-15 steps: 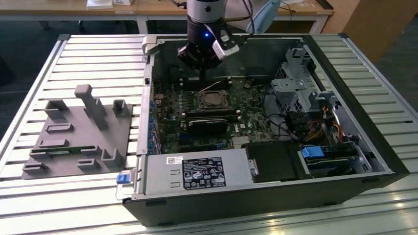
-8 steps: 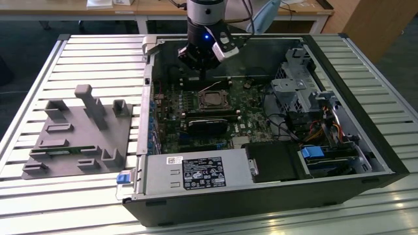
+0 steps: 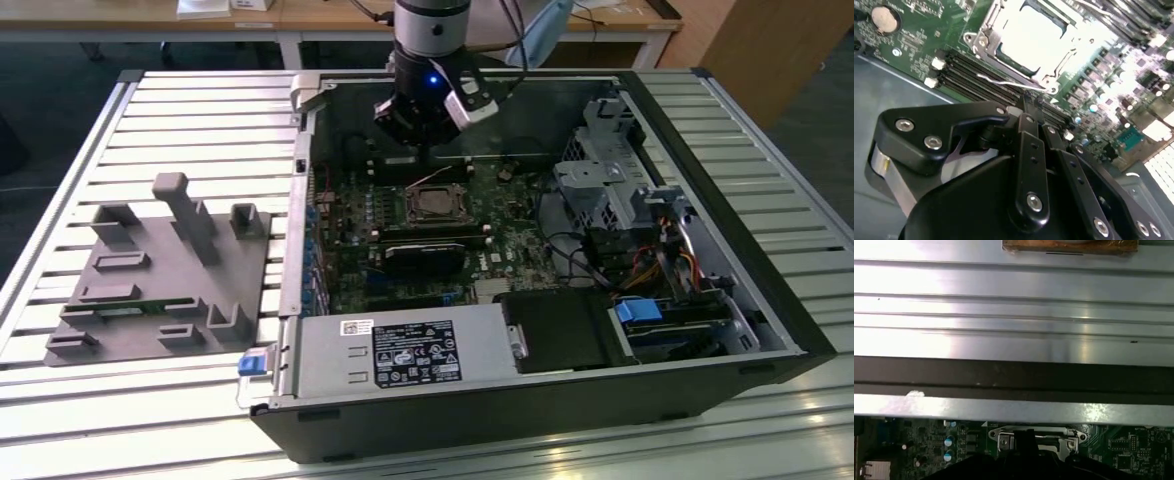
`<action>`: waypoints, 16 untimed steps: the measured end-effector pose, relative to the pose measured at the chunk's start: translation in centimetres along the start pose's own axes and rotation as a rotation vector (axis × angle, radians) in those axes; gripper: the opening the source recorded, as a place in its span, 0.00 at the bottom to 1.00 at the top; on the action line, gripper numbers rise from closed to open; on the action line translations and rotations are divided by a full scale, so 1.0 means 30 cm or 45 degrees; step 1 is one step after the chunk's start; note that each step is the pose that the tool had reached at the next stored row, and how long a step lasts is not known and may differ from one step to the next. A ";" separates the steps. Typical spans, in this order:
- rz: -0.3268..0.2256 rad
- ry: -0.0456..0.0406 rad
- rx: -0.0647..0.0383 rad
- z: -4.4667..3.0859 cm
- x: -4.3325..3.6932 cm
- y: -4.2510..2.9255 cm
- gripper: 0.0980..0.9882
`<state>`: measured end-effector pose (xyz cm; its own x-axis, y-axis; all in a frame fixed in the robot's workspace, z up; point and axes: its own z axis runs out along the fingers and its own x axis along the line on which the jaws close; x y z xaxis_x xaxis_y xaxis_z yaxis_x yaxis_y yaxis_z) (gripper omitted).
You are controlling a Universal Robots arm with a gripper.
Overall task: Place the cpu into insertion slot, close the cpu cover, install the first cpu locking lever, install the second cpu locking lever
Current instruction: 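Install the first cpu locking lever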
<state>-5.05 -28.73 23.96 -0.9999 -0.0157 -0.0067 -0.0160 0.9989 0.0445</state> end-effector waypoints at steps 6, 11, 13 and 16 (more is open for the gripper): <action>0.000 0.000 0.000 0.025 -0.012 0.008 0.01; 0.000 0.000 0.000 0.034 -0.027 0.009 0.01; 0.000 0.000 0.000 0.036 -0.033 0.009 0.01; 0.000 0.000 0.000 0.038 -0.041 0.010 0.01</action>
<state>-3.83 -28.36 22.83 -0.9999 -0.0157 -0.0067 -0.0159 0.9989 0.0444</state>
